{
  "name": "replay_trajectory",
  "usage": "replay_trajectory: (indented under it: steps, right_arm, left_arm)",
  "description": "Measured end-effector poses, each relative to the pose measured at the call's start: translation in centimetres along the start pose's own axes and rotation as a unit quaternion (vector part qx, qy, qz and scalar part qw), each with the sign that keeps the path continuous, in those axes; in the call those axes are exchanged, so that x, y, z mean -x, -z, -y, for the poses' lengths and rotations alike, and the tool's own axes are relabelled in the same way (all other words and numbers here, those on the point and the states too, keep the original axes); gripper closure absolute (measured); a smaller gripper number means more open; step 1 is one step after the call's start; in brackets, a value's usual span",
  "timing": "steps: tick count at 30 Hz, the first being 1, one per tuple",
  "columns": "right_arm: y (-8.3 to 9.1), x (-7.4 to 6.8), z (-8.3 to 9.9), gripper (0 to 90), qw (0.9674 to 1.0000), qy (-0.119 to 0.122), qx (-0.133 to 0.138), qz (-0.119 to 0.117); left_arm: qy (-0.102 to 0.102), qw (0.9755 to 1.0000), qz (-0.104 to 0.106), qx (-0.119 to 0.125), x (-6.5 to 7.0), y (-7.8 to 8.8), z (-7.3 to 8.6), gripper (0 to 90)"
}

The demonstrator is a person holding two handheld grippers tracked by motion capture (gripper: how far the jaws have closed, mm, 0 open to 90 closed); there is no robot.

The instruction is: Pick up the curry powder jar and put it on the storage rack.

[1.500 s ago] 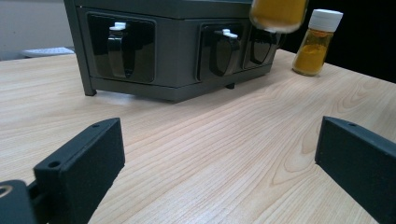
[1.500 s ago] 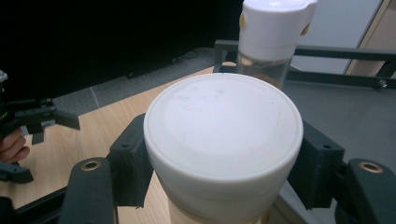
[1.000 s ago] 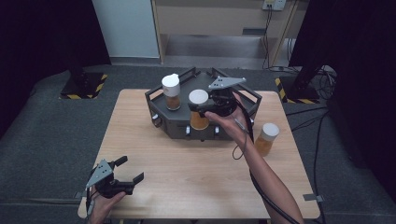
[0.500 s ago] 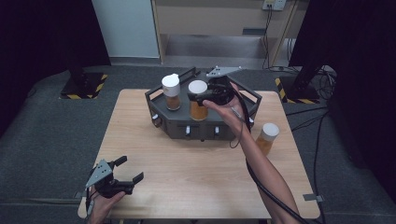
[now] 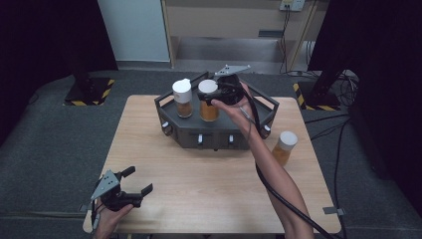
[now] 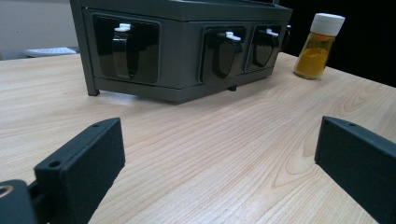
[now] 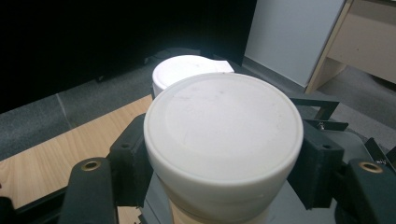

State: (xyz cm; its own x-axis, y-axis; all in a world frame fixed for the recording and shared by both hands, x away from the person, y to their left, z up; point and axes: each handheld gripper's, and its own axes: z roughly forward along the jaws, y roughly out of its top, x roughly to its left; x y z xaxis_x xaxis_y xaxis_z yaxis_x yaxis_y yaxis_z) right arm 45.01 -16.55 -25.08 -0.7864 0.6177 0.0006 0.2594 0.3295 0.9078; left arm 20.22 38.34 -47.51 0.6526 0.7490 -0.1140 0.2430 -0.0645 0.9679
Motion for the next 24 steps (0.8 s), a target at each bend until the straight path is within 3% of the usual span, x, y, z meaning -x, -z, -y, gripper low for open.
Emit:
replay_trajectory:
  steps: [24]
  right_arm:
    - [-3.1, 1.1, 1.1, 33.0, 0.9991, -0.023, -0.01, 0.033]
  left_arm:
    - [0.003, 1.0, -0.001, 0.001, 0.0, 0.0, 0.0, 0.6]
